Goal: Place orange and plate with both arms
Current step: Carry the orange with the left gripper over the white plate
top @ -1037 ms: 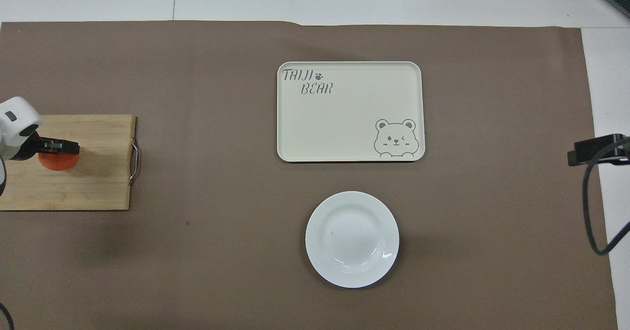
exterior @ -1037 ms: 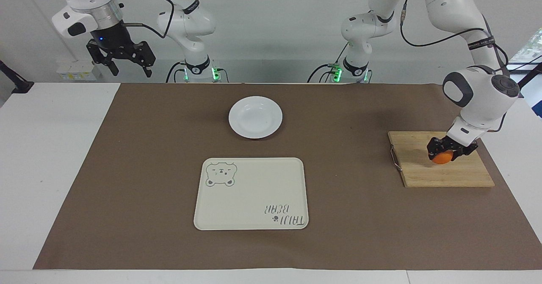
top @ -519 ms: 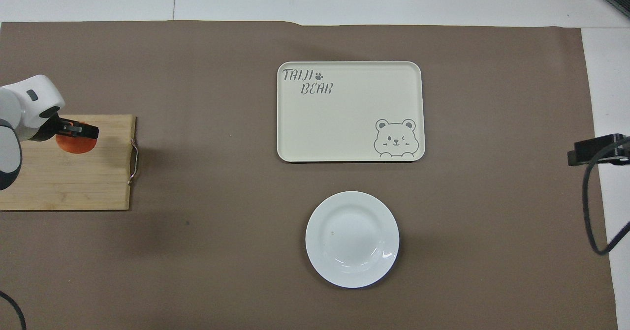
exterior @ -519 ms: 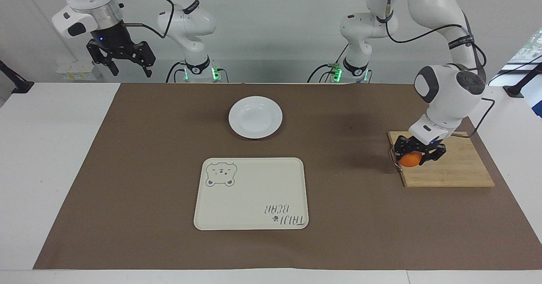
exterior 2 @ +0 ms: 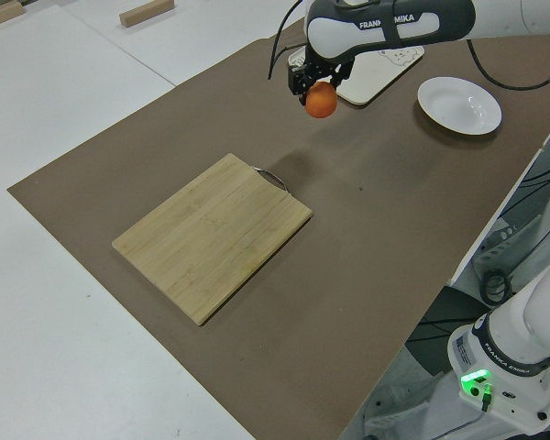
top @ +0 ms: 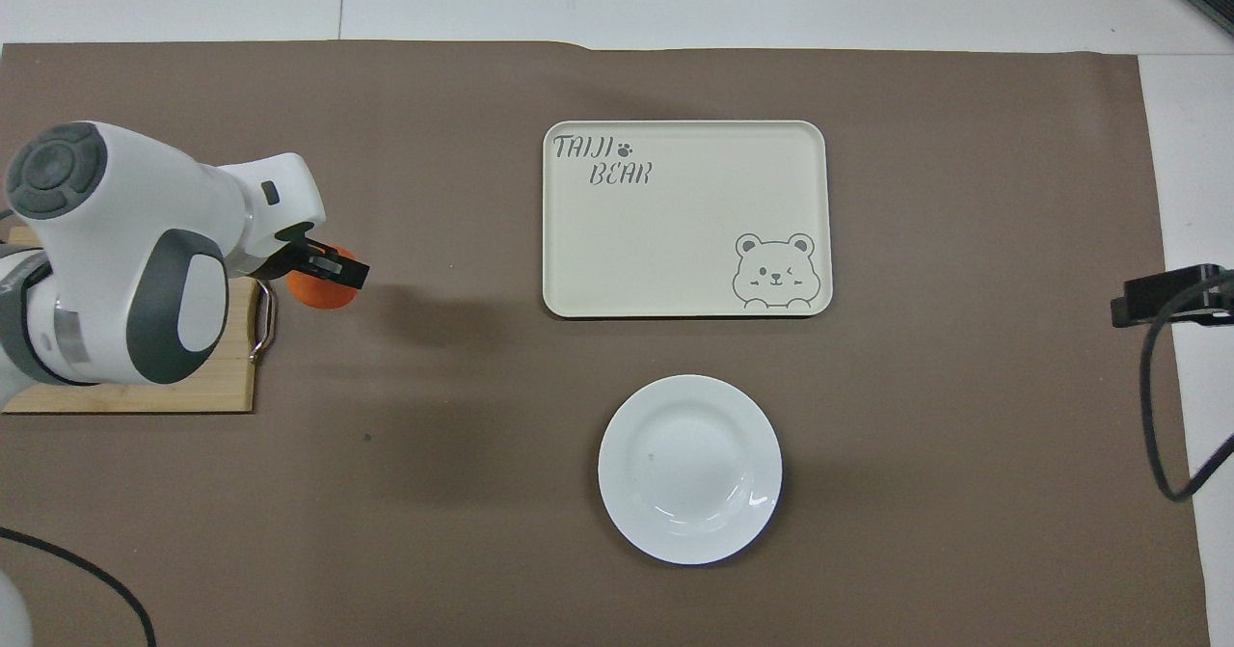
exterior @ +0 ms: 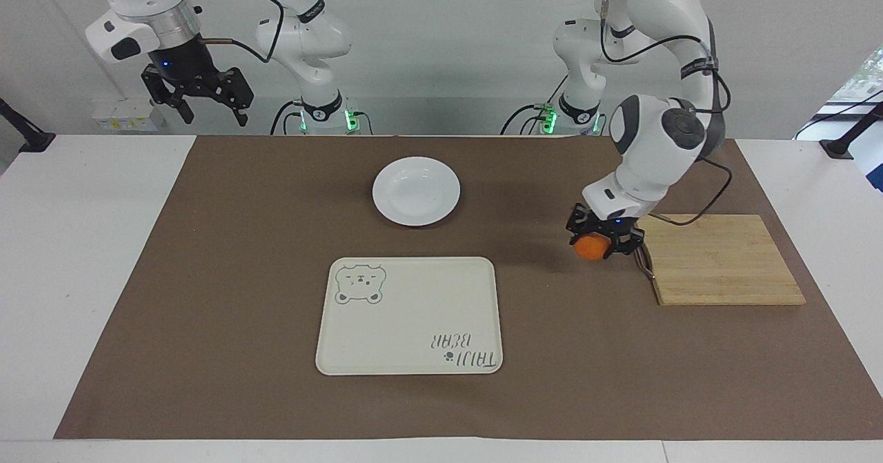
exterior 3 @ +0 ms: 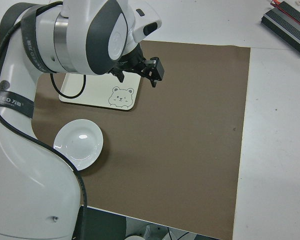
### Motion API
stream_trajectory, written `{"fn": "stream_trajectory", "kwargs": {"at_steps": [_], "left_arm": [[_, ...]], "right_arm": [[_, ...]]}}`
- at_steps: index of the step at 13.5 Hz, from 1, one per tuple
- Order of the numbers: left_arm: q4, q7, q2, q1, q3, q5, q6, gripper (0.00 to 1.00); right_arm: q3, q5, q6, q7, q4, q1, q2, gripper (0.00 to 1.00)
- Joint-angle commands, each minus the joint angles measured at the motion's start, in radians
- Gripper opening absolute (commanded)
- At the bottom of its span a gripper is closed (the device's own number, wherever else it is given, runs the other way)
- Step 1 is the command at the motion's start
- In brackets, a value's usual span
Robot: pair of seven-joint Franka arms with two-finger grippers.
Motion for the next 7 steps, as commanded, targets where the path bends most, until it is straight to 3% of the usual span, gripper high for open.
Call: {"fn": "stream_trajectory", "kwargs": {"at_steps": [1,3,7], "left_arm": [[0.015,-0.082,-0.02,-0.125,-0.004,-0.029,-0.006,0.0],[0.03,-0.272,-0.02,-0.18,-0.046,-0.028,0.015,0.0],[0.052,-0.507,0.0,-0.196,-0.159,-0.048,0.038,0.0]], "right_arm": [[0.004,0.024,-0.004,-0.026,-0.027,-0.019,-0.025,1.0],[0.004,0.024,-0.004,-0.026,-0.027,-0.02,-0.025,1.0],[0.004,0.024,-0.004,-0.026,-0.027,-0.02,-0.025,1.0]]}}
